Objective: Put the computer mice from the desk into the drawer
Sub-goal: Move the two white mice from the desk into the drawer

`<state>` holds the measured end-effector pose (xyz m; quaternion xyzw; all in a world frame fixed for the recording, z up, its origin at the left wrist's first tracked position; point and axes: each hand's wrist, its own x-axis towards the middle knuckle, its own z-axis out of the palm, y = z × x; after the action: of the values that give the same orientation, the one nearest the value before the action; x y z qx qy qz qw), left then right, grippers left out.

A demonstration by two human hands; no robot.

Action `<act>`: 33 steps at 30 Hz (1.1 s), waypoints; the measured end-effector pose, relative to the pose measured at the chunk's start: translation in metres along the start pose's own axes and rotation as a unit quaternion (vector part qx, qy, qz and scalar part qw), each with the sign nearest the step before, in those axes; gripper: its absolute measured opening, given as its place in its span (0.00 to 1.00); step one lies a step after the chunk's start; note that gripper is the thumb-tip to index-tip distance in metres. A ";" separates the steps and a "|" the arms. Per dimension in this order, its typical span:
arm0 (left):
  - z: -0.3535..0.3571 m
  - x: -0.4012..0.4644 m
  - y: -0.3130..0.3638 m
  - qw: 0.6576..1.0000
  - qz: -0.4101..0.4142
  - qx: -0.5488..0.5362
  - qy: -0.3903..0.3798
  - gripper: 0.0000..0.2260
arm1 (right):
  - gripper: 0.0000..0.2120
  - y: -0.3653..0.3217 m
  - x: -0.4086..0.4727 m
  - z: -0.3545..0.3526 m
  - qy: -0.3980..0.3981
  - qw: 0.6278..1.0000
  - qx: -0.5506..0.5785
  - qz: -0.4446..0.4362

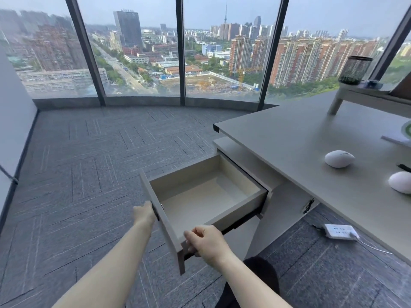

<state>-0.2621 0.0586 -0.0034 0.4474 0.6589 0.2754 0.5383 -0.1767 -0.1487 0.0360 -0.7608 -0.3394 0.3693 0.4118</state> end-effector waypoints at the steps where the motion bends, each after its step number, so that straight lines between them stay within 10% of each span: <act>1: 0.002 -0.009 0.011 0.998 0.050 0.040 0.025 0.23 | 0.16 -0.005 -0.002 -0.013 0.024 1.000 0.009 -0.011; 7: 0.074 -0.113 0.097 0.929 0.359 0.051 -0.068 0.13 | 0.07 -0.030 -0.015 -0.145 0.270 0.958 0.008 -0.100; 14: 0.231 -0.230 0.129 0.835 0.444 0.119 -0.303 0.13 | 0.15 0.016 -0.036 -0.320 0.521 0.843 -0.136 -0.013; 24: 0.385 -0.298 0.118 0.750 0.500 0.298 -0.315 0.31 | 0.30 0.086 -0.034 -0.426 0.449 0.835 -0.234 0.215; 33: 0.393 -0.292 0.109 0.736 0.541 0.278 -0.298 0.23 | 0.10 0.096 -0.018 -0.428 0.469 0.822 -0.277 0.164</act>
<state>0.1513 -0.1980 0.1188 0.9175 0.1590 0.1770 0.3188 0.1946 -0.3655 0.1228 -0.9686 -0.0638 -0.0799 0.2268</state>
